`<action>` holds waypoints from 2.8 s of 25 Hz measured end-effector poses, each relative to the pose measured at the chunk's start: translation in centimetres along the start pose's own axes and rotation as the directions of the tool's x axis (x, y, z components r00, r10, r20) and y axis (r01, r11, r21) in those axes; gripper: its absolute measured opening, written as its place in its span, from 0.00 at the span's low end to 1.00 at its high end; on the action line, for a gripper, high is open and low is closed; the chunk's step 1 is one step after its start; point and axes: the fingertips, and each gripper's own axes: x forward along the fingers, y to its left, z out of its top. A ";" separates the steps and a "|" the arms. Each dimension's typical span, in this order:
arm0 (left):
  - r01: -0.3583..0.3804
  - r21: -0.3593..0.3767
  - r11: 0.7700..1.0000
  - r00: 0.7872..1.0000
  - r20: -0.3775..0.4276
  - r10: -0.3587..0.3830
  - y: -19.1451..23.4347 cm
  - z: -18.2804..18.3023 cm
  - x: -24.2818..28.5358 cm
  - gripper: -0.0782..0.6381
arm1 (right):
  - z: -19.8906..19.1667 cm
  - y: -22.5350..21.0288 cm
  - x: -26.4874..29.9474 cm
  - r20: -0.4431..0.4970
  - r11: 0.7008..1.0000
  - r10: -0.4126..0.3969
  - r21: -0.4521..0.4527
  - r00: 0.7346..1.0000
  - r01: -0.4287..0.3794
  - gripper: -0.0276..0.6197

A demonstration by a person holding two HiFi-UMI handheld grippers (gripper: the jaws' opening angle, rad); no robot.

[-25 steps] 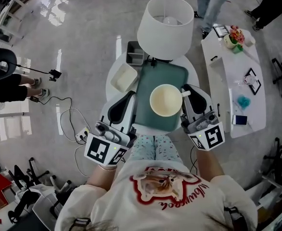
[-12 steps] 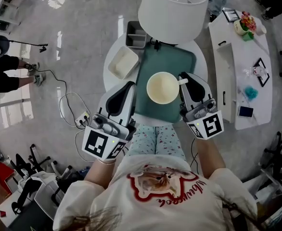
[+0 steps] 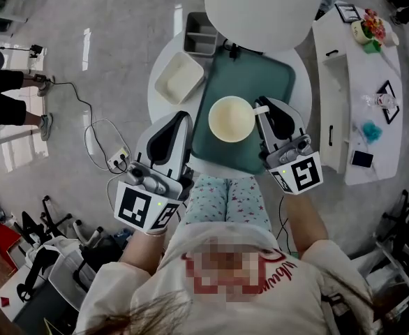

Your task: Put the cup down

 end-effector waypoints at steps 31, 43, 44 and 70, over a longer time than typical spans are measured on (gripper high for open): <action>-0.047 -0.050 0.998 0.997 -0.058 0.044 1.1 -4.0 -0.9 0.13 | -8.1 0.5 3.9 -0.194 0.990 0.098 -0.081 0.976 -0.116 0.12; -0.058 -0.047 0.997 0.997 -0.049 0.056 1.1 -3.3 -0.7 0.13 | -8.8 1.5 4.5 -0.237 0.982 0.161 -0.058 0.958 -0.179 0.12; -0.061 -0.046 0.997 0.997 -0.049 0.058 1.1 -3.2 -0.7 0.13 | -8.8 1.4 4.5 -0.237 0.982 0.160 -0.058 0.958 -0.179 0.12; -0.048 -0.044 0.998 0.998 -0.050 0.046 1.2 -2.5 0.0 0.13 | -11.2 2.1 1.6 -0.398 0.949 0.205 -0.143 0.894 -0.281 0.12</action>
